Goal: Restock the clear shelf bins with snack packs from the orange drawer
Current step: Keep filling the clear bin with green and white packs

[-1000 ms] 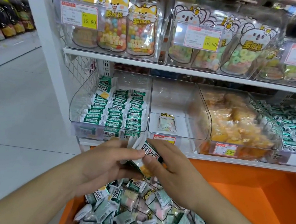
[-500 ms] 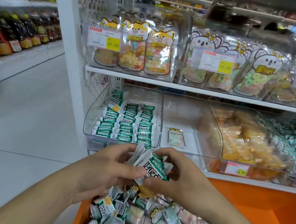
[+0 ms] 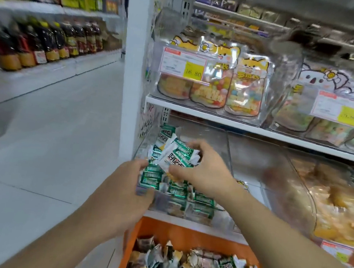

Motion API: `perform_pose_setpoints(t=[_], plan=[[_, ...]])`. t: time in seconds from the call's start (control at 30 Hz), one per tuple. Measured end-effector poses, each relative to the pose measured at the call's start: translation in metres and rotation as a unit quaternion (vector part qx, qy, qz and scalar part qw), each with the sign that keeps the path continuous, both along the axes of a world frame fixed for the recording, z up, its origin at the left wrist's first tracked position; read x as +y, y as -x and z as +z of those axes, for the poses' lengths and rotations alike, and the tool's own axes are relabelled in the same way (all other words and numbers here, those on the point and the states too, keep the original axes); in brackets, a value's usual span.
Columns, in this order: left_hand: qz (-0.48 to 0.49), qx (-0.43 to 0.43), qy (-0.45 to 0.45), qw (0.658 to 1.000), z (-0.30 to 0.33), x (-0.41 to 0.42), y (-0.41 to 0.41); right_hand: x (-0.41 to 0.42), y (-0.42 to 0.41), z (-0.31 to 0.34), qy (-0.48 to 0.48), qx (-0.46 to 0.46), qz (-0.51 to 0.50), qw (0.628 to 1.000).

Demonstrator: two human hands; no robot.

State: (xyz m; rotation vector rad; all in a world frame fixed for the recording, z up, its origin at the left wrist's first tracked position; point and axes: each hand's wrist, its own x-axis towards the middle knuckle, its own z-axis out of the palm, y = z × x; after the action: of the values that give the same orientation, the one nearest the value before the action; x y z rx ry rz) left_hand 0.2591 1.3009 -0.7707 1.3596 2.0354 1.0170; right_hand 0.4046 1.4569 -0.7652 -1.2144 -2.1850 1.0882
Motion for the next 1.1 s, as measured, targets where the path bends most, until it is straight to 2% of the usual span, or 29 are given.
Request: perform_pose_setpoints(t=[0.17, 0.43, 0.57, 0.8, 1.1], plan=[[-0.037, 0.102, 0.054, 0.993, -0.017, -0.001, 0.009, 0.044, 0.050, -0.019, -0.060, -0.041, 0.014, 0.997], [-0.046, 0.115, 0.047, 0.991, -0.030, 0.007, 0.012, 0.074, 0.078, -0.048, -0.118, -0.095, 0.053, 0.987], [-0.050, 0.111, 0.039, 0.992, -0.033, 0.006, 0.012, 0.079, 0.076, -0.060, -0.132, -0.075, 0.025, 0.988], [-0.053, 0.115, 0.038, 0.991, -0.033, 0.007, 0.011, 0.080, 0.073, -0.058, -0.069, -0.060, 0.032, 0.995], [-0.055, 0.121, 0.042, 0.990, -0.034, 0.009, 0.010, 0.079, 0.072, -0.060, -0.091, 0.010, 0.025, 0.995]])
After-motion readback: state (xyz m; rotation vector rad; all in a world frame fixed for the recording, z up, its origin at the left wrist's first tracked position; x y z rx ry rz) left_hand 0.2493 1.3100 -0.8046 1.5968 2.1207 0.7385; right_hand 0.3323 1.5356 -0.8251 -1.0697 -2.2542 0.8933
